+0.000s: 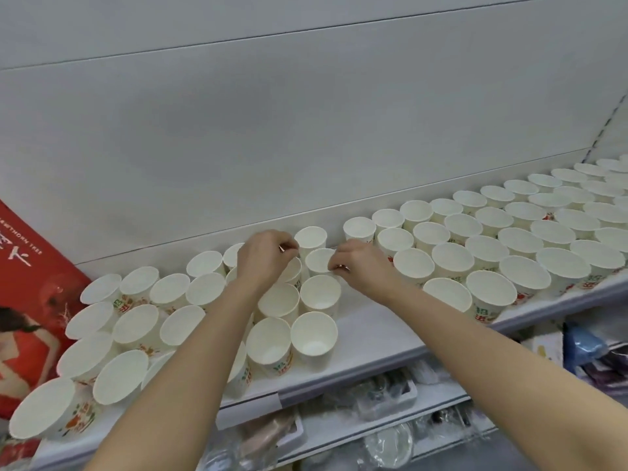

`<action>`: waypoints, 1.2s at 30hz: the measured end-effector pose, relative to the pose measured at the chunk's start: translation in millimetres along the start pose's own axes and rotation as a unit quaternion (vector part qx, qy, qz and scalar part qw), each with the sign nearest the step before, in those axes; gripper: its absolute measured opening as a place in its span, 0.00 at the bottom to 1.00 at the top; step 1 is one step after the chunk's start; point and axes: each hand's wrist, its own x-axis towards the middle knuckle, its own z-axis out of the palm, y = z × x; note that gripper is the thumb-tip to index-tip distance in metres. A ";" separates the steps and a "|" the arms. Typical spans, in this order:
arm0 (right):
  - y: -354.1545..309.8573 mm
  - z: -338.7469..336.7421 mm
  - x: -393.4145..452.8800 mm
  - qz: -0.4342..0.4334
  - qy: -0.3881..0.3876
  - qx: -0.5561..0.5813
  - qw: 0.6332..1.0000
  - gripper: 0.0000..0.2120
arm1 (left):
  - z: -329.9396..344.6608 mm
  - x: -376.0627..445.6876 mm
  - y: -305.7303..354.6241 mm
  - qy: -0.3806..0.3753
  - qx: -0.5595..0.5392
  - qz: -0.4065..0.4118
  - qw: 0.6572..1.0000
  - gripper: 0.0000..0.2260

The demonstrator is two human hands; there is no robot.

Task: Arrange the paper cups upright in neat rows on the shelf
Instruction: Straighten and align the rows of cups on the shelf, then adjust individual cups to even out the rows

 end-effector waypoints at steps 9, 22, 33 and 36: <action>36.7 -35.7 -10.9 0.018 0.017 -0.066 0.997 0.07 | 27.5 34.5 16.5 -0.049 0.087 0.022 0.995 0.11; 57.4 -37.0 -12.6 -0.007 -0.026 -0.101 0.994 0.11 | 46.8 41.7 34.1 -0.051 0.095 0.023 0.994 0.06; 48.7 -32.4 -10.4 -0.003 -0.037 -0.081 0.996 0.12 | 10.8 15.0 24.6 -0.018 0.011 0.018 1.000 0.06; 44.2 -30.2 -6.6 -0.002 -0.074 -0.110 0.991 0.07 | 1.8 0.5 20.4 -0.041 0.004 0.018 0.999 0.03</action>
